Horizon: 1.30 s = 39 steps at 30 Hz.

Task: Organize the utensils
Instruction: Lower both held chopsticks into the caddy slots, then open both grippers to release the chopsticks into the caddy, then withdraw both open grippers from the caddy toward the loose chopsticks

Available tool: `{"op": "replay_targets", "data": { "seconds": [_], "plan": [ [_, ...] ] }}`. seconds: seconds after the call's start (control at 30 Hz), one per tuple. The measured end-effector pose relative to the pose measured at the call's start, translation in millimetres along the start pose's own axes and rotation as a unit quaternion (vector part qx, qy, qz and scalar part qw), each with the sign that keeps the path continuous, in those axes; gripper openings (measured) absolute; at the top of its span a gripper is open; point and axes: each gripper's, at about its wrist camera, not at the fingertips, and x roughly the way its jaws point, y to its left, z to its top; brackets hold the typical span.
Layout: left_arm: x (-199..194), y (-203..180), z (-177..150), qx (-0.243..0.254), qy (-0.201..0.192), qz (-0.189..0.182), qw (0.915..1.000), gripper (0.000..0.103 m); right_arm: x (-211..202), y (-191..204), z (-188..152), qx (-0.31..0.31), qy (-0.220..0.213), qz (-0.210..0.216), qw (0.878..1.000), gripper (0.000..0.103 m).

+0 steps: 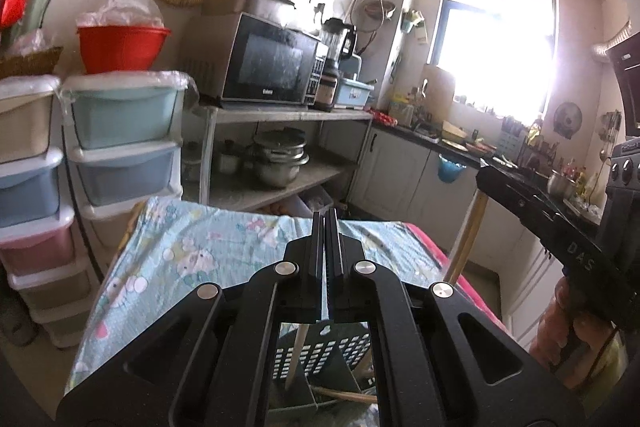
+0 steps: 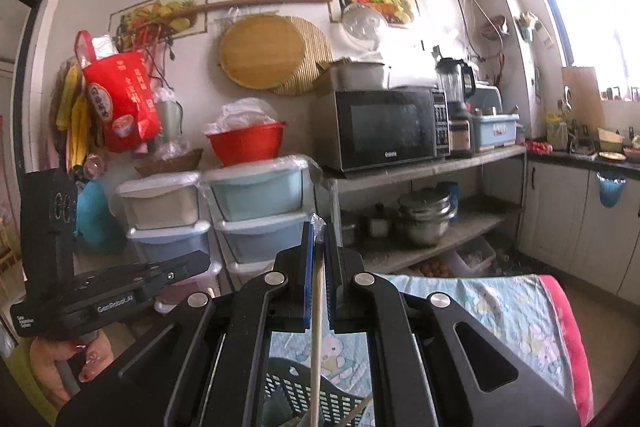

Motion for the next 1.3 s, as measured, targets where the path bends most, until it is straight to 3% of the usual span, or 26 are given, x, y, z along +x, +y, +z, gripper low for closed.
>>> {"op": "replay_targets", "data": {
  "seconds": [0.3, 0.43, 0.53, 0.6, 0.67, 0.97, 1.3],
  "plan": [
    [11, 7, -13, -0.006, 0.013, 0.0, 0.9999, 0.0, 10, -6, -15, 0.02, 0.02, -0.002, 1.0, 0.006],
    [11, 10, -15, -0.008, 0.015, 0.004, 0.9999, 0.0, 10, -11, -21, 0.04, 0.027, -0.004, 0.999, 0.028],
    [11, 11, -17, -0.012, 0.015, 0.004, 0.9998, 0.001, 6, -12, -24, 0.041, 0.028, -0.01, 0.999, 0.028],
    [10, 12, -19, -0.013, 0.015, 0.006, 0.9998, 0.008, 4, -14, -26, 0.046, 0.029, -0.011, 0.998, 0.03],
    [10, 12, -22, -0.015, 0.017, 0.008, 0.9997, 0.024, 2, -16, -29, 0.048, 0.032, -0.011, 0.998, 0.032],
    [6, 13, -34, -0.026, 0.023, 0.012, 0.9993, 0.061, -7, -19, -42, 0.052, 0.047, -0.016, 0.997, 0.042],
    [-8, 21, -45, -0.04, 0.027, 0.014, 0.9987, 0.091, -17, -17, -57, 0.055, 0.066, -0.017, 0.996, 0.055]
  ]
}}
